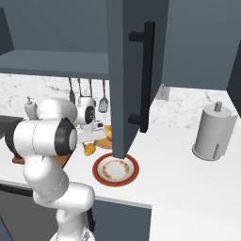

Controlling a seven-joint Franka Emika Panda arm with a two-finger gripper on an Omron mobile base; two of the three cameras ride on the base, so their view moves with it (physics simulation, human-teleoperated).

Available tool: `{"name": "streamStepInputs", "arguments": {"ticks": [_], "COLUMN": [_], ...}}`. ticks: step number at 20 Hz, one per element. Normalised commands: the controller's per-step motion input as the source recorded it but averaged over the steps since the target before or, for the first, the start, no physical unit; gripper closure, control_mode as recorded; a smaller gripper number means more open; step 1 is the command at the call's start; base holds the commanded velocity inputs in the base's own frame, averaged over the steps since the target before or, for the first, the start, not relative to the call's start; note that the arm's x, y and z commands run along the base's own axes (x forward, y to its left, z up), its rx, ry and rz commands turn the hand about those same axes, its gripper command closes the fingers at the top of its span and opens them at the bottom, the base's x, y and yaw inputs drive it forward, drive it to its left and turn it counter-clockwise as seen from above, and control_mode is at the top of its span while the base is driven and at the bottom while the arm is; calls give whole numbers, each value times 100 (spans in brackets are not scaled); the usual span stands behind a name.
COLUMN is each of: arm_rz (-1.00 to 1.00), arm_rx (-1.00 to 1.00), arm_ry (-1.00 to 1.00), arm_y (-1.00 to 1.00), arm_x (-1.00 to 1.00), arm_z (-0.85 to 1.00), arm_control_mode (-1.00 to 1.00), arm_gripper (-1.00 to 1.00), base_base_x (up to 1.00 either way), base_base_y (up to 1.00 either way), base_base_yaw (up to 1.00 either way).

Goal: From the different types of pastries on the counter, select a croissant and place it on the cutting board. Then retrieve a jar of jam from the cabinet and place it alongside the croissant on the cutting board.

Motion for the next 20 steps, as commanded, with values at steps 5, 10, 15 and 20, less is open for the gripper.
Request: {"name": "streamStepInputs", "arguments": {"ticks": [5,10,15,20], "arm_rz": [0,0,0,0], "arm_rx": [0,0,-4,-2], "arm_ry": [0,2,9,14], "arm_y": [62,66,86,70], "arm_x": [-2,0,9,45], "arm_z": [14,9,0,-11], "arm_control_mode": [-100,-100,-100,-100], "arm_gripper": [100,100,100,100], "base_base_x": [0,0,0,0], "base_base_y": [0,0,0,0], "base_base_yaw": [0,0,0,0]}}
